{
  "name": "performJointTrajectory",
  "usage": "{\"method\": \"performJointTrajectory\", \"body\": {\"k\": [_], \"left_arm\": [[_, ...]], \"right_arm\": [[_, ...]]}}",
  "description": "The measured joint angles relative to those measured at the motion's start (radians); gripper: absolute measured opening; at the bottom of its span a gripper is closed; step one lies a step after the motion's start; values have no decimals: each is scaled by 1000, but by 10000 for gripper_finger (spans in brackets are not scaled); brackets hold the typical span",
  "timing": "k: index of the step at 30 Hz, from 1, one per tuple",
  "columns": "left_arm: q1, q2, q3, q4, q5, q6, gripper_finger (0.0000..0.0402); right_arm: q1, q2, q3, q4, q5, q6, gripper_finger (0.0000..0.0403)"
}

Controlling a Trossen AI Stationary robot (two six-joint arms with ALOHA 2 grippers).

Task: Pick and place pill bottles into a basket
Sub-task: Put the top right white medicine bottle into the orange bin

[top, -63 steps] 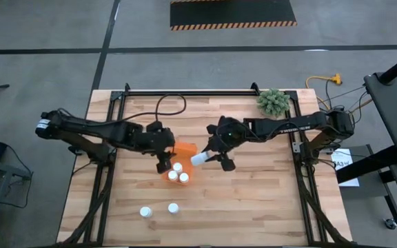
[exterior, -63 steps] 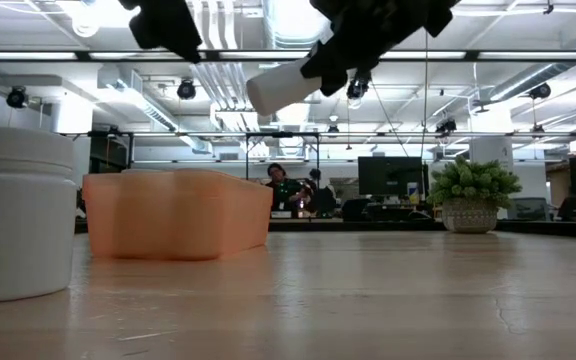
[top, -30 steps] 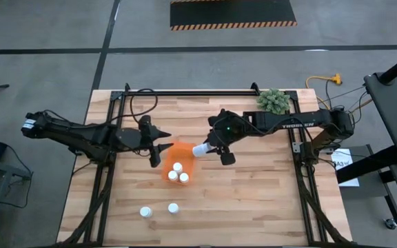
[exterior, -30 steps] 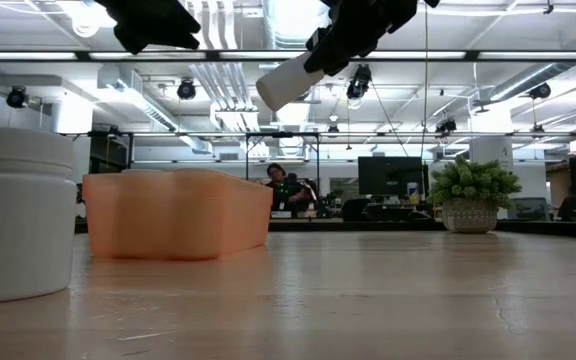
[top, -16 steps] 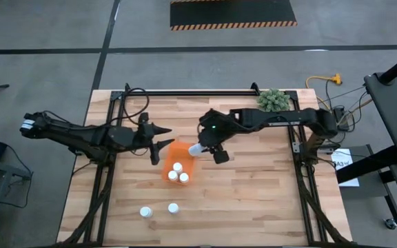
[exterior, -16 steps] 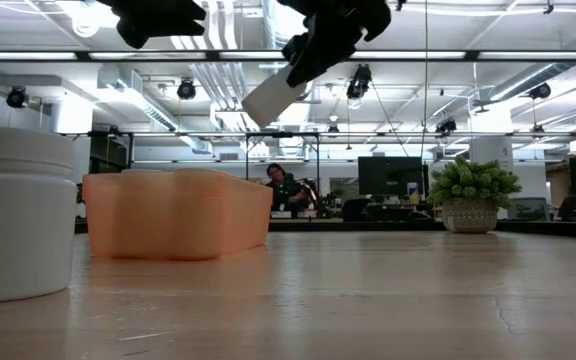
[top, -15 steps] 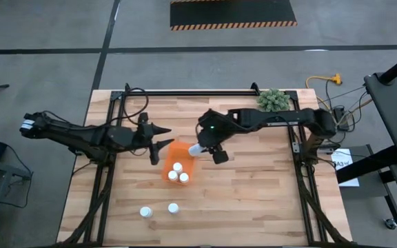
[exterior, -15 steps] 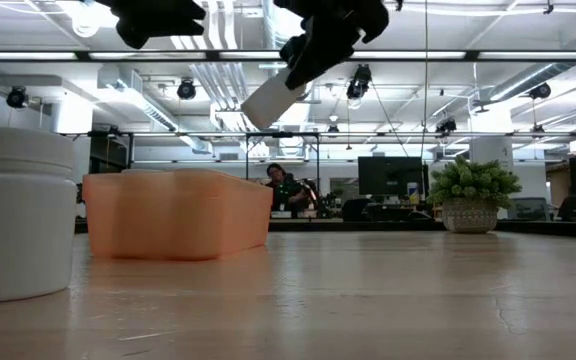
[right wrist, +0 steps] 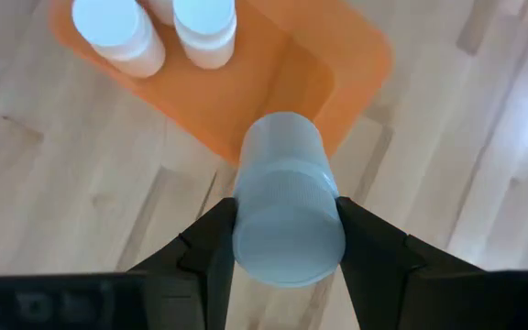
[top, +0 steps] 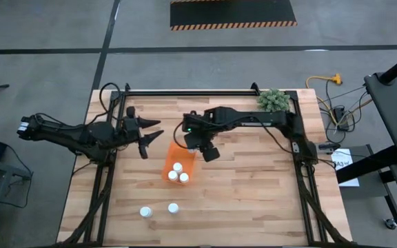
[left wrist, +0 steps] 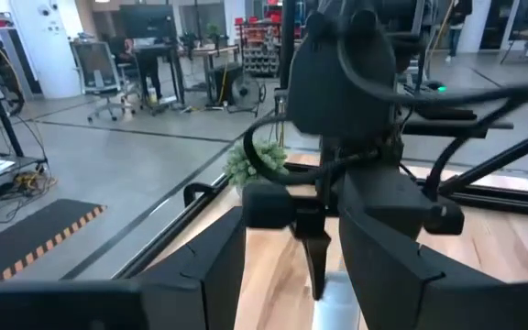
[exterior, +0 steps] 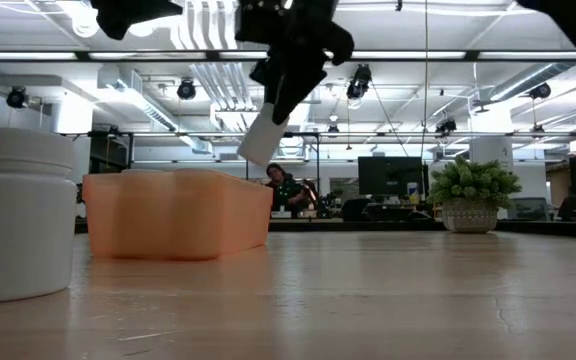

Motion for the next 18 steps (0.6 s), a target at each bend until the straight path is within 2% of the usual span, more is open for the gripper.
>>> {"method": "performJointTrajectory", "body": {"k": [4,9,14,18], "left_arm": [[0,-25,-42,0,2,-10,160],[0,-41,-98,1,6,-38,160],[-1,-42,-132,8,30,-86,160],[-1,-47,-136,15,35,-66,160]], "right_arm": [[2,73,118,-82,45,-19,147],[2,134,227,-163,50,-31,147],[8,176,287,-195,46,-49,147],[10,209,295,-205,46,-68,147]]}}
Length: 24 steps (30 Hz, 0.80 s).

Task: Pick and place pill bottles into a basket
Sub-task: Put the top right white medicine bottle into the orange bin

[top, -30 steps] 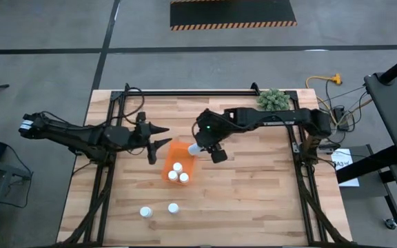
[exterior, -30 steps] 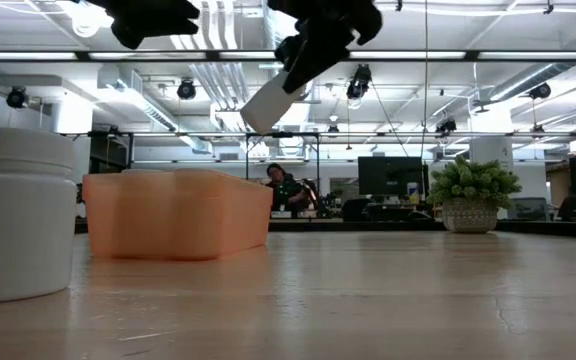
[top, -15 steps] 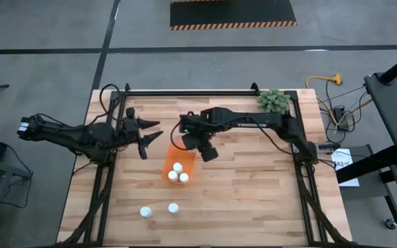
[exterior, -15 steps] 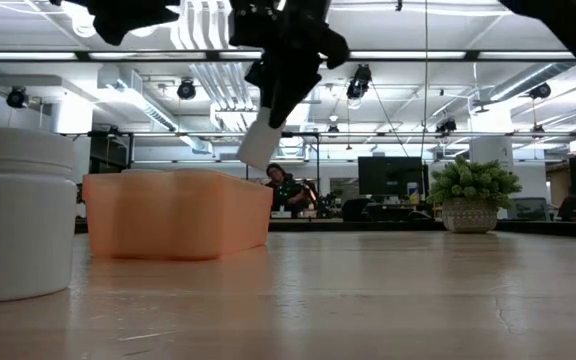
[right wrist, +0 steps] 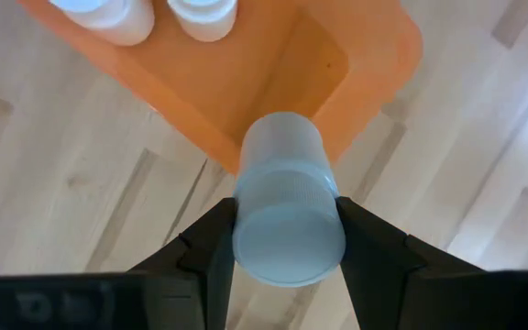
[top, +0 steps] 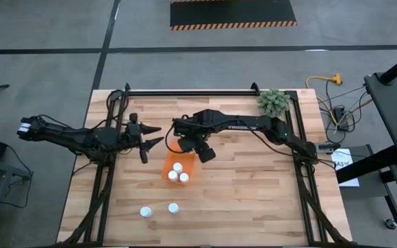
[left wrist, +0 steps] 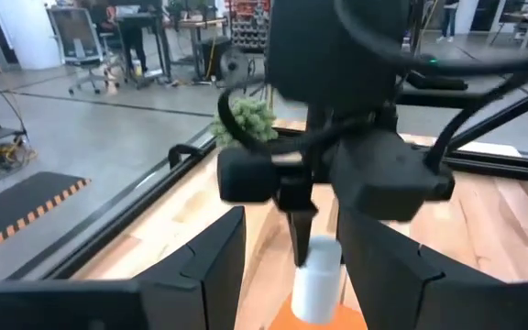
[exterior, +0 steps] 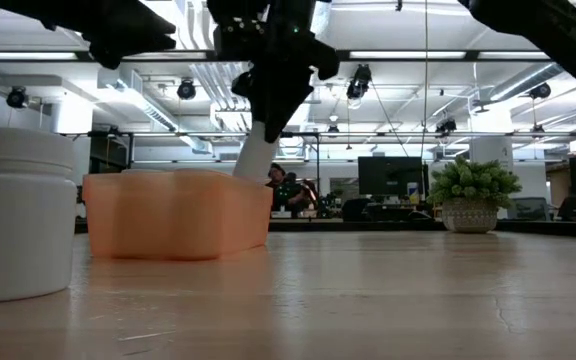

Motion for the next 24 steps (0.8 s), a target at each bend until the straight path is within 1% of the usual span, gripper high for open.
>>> {"method": "performJointTrajectory", "body": {"k": [7,16,24], "left_arm": [[0,-27,-4,21,38,3,160],[0,-31,-11,24,42,2,160],[0,-16,-13,40,43,2,160]], "right_arm": [[0,25,0,2,-2,0,147],[3,56,0,22,-7,-15,147],[7,57,0,48,-8,-33,147]]}}
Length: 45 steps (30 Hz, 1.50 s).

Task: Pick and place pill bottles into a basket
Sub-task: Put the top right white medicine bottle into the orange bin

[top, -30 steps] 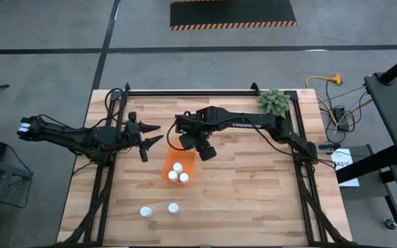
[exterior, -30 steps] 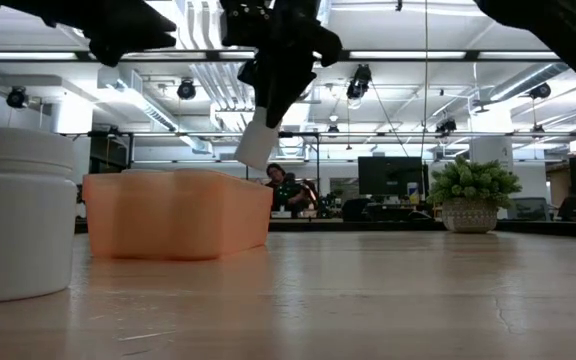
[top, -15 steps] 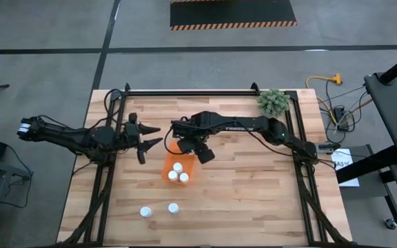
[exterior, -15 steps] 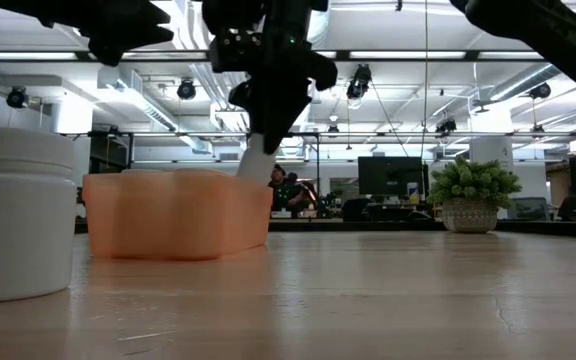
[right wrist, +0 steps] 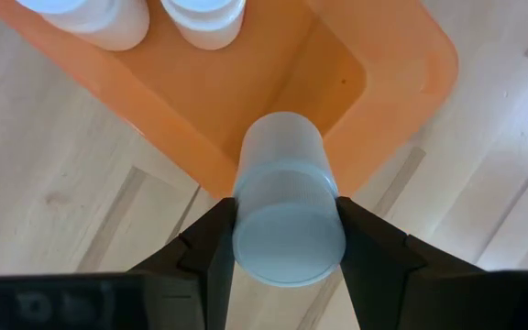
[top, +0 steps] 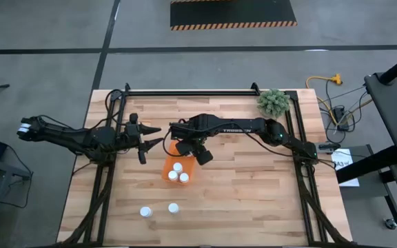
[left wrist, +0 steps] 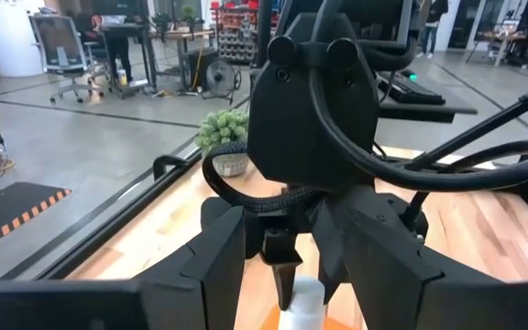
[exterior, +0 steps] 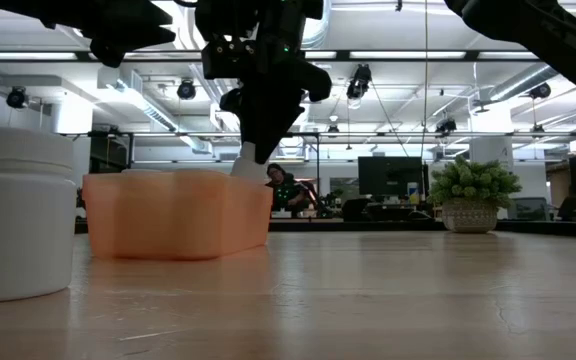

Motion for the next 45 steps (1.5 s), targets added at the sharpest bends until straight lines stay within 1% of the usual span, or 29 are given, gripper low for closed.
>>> {"method": "performJointTrajectory", "body": {"k": [16,23,45], "left_arm": [[0,5,0,1,0,-1,160],[0,4,0,2,1,-1,160],[1,5,0,2,2,-1,160]], "right_arm": [[7,0,-19,5,0,-15,147],[6,0,-53,53,0,-15,147],[6,-2,-126,131,1,-38,147]]}}
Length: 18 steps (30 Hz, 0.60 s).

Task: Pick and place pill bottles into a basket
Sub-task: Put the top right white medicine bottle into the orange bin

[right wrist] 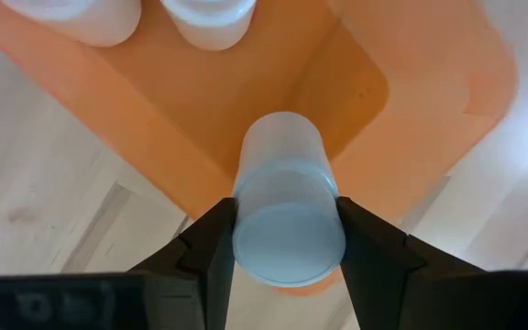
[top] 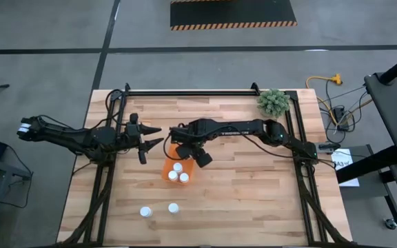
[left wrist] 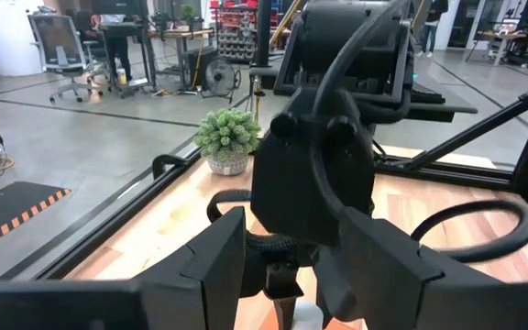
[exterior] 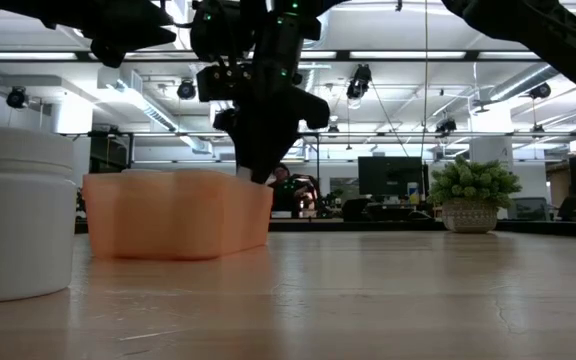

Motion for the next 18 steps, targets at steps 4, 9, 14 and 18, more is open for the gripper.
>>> {"method": "performJointTrajectory", "body": {"k": [4,9,14,18], "left_arm": [[0,1,0,1,0,0,160],[0,1,1,0,0,0,160],[0,1,1,0,0,0,160],[0,1,1,0,0,0,160]], "right_arm": [[0,0,-9,-2,3,-7,147],[0,0,-9,-2,11,-47,147],[0,0,-9,-3,11,-139,147],[0,0,-9,-4,20,-256,147]]}}
